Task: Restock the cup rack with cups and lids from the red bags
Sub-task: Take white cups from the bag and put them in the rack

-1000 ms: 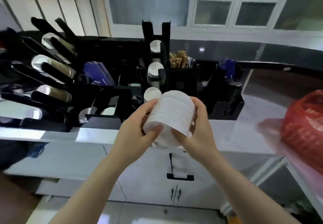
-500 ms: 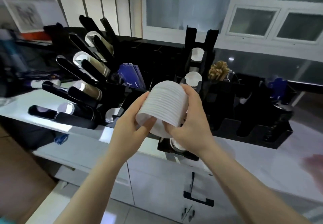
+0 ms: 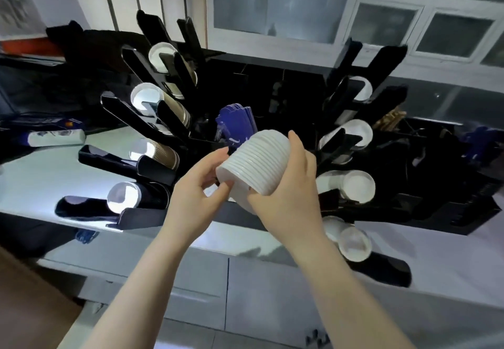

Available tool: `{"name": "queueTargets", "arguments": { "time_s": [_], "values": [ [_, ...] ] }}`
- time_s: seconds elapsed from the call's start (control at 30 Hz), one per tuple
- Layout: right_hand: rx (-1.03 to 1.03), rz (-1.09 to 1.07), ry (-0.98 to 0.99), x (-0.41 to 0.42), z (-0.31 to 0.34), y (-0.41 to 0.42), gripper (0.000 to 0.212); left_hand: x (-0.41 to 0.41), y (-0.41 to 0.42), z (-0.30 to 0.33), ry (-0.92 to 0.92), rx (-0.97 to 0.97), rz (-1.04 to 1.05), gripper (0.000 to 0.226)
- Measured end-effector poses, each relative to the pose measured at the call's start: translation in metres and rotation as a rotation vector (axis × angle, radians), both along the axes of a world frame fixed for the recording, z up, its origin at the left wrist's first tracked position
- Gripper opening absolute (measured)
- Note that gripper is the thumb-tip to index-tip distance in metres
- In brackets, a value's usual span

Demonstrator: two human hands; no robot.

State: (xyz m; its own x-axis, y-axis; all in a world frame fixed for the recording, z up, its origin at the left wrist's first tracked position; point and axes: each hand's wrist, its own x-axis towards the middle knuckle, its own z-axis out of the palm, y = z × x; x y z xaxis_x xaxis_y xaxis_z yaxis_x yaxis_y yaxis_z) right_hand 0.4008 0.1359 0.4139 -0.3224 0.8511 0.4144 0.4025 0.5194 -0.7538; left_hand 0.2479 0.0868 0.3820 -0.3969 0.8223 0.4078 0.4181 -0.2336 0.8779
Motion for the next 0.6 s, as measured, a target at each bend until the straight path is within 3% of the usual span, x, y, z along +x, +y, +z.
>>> {"name": "queueTargets", "arguments": {
  "time_s": [0.27,0.6],
  "values": [
    [0.069,-0.192,-0.088,-0.043,-0.046,0.02,0.106,-0.047,0.018,-0.035,-0.021,-0.162,-0.116,0.055],
    [0.205,-0.265,-0.295,-0.073,-0.079,0.056,0.102,-0.064,0.041,-0.062,0.018,-0.287,-0.215,0.055]
  ]
}}
